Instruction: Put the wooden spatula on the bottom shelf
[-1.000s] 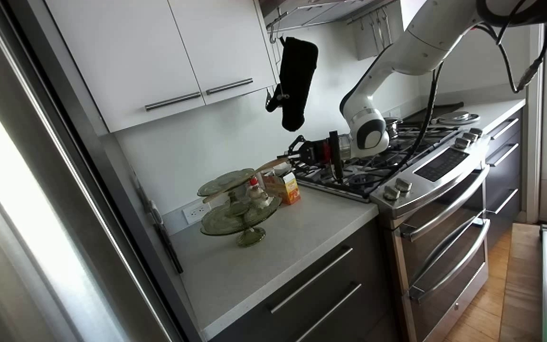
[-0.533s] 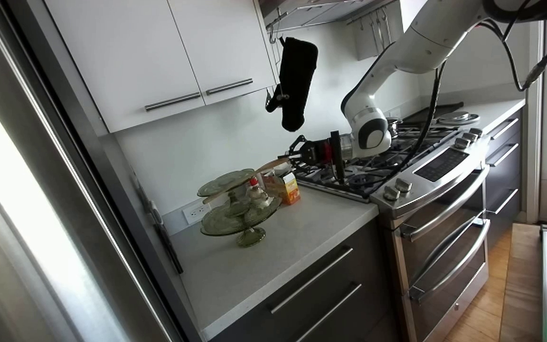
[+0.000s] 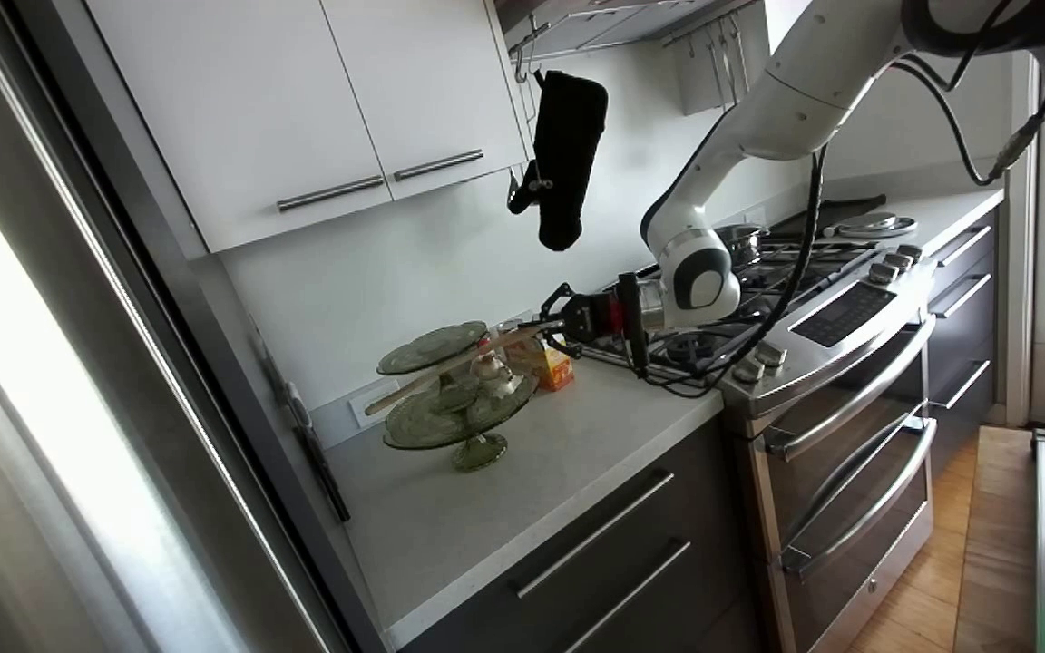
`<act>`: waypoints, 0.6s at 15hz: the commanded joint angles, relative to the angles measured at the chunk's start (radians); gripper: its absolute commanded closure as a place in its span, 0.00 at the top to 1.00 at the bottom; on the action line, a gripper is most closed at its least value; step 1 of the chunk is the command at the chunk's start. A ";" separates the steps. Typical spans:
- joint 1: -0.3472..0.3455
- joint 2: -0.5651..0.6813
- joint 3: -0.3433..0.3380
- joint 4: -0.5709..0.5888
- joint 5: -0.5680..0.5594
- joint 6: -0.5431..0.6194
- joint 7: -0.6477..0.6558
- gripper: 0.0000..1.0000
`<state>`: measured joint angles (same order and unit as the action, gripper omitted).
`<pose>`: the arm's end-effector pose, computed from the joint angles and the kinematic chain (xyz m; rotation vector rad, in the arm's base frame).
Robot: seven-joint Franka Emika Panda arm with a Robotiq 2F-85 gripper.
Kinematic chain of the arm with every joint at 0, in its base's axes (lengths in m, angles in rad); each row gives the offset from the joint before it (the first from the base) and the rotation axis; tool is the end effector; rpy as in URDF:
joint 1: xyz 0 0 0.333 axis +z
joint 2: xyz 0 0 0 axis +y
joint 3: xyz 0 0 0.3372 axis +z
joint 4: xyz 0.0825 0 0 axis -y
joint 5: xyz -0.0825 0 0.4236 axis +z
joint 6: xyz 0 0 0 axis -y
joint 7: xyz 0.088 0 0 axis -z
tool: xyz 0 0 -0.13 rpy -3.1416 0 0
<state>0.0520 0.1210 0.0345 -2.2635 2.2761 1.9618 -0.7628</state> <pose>0.5963 0.1177 0.3503 -1.2830 0.6597 -0.3615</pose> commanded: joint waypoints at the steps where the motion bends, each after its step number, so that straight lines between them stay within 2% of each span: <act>1: 0.030 0.024 0.014 -0.017 0.114 0.040 -0.042 0.02; 5: 0.055 0.061 0.018 -0.018 0.226 0.103 -0.106 0.02; 8: 0.066 0.085 0.017 -0.019 0.289 0.095 -0.159 0.02; 9: 0.041 0.091 -0.008 -0.009 0.233 0.079 -0.128 0.02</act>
<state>0.1065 0.1979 0.0515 -2.2752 2.5098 2.0489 -0.8790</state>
